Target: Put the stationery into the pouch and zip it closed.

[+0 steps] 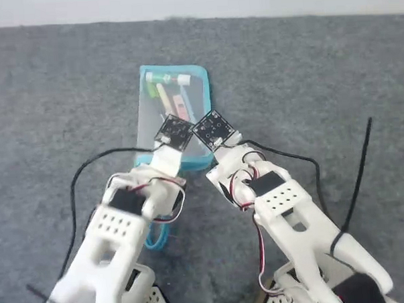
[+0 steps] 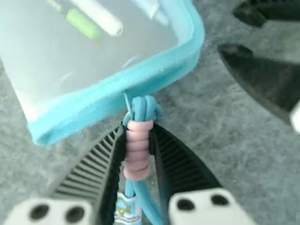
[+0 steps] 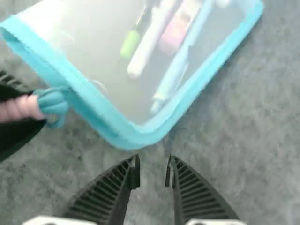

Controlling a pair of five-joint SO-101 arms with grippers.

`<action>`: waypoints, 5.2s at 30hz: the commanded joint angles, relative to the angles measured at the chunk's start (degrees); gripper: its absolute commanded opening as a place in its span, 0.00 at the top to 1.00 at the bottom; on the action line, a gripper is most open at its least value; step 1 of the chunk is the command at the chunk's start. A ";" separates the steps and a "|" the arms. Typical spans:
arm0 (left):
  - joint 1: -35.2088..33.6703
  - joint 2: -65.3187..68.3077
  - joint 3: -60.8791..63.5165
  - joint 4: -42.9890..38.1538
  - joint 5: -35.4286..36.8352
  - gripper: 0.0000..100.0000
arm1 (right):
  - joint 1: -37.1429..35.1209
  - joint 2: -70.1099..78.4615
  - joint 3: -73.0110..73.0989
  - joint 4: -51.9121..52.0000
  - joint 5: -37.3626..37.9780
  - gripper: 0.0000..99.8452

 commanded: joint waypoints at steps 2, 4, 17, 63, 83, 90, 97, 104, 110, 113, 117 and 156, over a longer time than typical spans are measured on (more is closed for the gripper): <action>-0.70 -15.21 0.48 0.09 -0.88 0.99 | 0.48 -4.09 2.20 0.92 -0.09 0.90; -2.55 -16.88 0.75 0.09 -0.88 0.99 | 0.40 -8.84 3.96 2.33 -0.09 0.90; -4.92 -17.14 0.57 0.09 -0.70 0.99 | -4.35 -25.54 10.99 2.07 0.00 0.86; -7.56 -17.14 -1.36 3.96 -3.96 0.99 | -6.20 4.62 -5.01 -14.20 32.00 0.81; -8.00 -17.23 -2.86 6.24 -4.04 0.99 | -5.23 14.11 -15.56 -9.45 19.60 0.99; -9.49 -17.58 1.01 0.26 -3.96 0.99 | 1.45 8.40 -15.82 5.14 13.36 0.99; -16.62 -17.58 2.24 -3.52 -2.55 0.99 | 4.26 0.31 -12.48 11.38 12.48 0.99; -16.09 -17.58 2.68 -3.08 -0.97 0.99 | 1.63 -6.37 -8.09 11.03 10.46 0.99; -13.10 -17.58 -0.66 2.99 -2.81 0.99 | -5.76 -7.69 -5.63 8.31 10.37 0.88; -10.64 -17.58 -3.65 7.65 -4.84 0.99 | -3.47 -8.22 -3.25 4.35 10.46 0.79; -4.48 -17.67 -5.49 9.58 -6.95 0.99 | -1.54 -10.42 -1.49 3.38 10.55 0.72; -0.97 -17.67 -11.03 18.29 -9.41 0.99 | -11.30 -13.14 3.34 -10.42 27.60 0.66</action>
